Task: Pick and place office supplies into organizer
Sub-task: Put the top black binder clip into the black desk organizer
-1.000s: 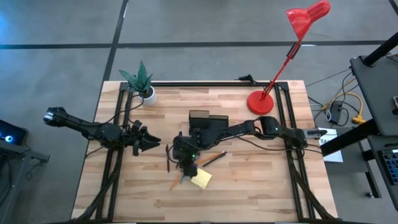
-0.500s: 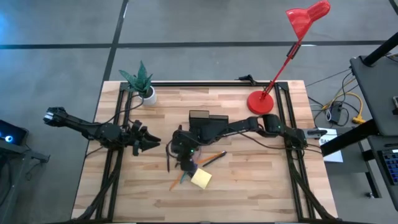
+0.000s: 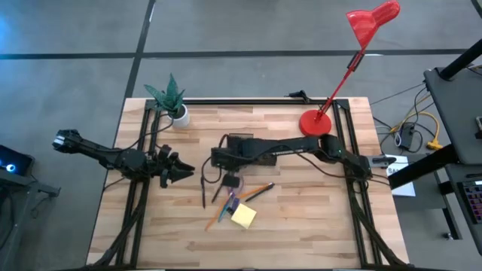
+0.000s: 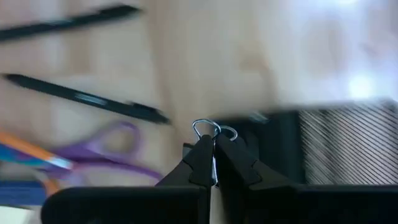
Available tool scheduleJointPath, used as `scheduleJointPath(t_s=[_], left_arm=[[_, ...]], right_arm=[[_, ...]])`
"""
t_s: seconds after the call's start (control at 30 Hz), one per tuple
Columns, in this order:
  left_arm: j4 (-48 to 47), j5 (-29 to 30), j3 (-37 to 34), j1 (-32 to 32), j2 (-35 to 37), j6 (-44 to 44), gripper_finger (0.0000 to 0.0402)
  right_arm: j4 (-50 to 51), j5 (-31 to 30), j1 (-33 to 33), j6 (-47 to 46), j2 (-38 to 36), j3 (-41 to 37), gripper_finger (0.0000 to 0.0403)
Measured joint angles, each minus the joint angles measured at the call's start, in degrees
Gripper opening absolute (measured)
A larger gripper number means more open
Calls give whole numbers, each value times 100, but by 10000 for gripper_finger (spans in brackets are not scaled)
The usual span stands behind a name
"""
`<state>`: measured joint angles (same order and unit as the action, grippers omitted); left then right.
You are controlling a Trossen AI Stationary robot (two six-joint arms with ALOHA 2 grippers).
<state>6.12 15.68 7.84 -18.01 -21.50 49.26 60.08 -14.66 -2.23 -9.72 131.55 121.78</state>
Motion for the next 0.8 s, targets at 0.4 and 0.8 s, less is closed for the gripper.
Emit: scheduleJointPath(t_s=[0.4, 0.8], left_arm=[[93, 536, 2, -1, 0, -4, 167], [87, 571, 0, -1, -19, -7, 167]], right_arm=[[-88, -62, 368, -8, -392, -954, 8], [-853, 72, 562, 369, -394, -1745, 8]])
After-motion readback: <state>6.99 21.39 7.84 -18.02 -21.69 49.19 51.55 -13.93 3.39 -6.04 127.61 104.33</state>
